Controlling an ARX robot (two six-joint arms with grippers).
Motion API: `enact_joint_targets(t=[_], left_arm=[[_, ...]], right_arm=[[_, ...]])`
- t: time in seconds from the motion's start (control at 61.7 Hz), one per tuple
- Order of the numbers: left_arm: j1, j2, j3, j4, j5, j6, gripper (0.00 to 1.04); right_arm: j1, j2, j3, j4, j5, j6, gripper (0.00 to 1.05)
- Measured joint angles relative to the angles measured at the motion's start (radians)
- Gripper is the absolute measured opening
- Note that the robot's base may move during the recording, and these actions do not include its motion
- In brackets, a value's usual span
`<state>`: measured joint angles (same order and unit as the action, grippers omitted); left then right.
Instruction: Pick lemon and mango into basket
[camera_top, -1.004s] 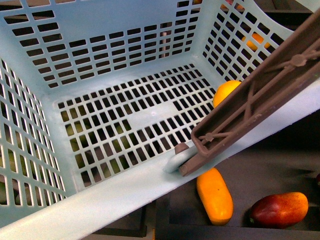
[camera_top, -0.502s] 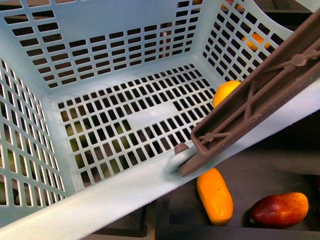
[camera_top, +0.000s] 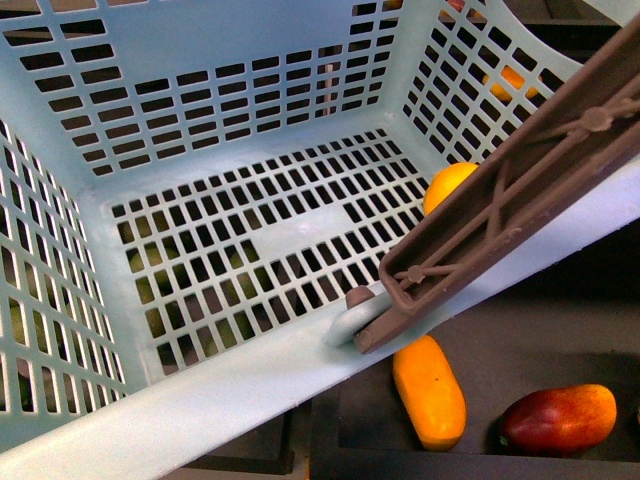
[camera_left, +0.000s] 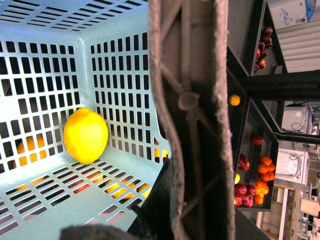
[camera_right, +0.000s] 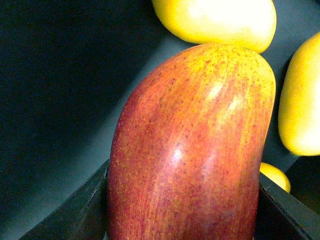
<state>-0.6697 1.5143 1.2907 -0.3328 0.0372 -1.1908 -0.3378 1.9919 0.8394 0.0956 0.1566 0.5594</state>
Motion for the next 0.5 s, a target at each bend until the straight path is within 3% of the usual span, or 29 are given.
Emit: enact_joint_targets(t=[0.243,0.502], left_arm=[[0.0,0.0,0.0,0.0,-0.003,0.0,0.05],[0.0,0.0,0.0,0.0,0.0,0.0,0.05]], right_arm=[[0.002,-0.308,-0.098,-0.083,-0.092,-0.118,0.64],[0.04,-0.61,-0.129,-0.228,-0.192,-0.139,0.64]])
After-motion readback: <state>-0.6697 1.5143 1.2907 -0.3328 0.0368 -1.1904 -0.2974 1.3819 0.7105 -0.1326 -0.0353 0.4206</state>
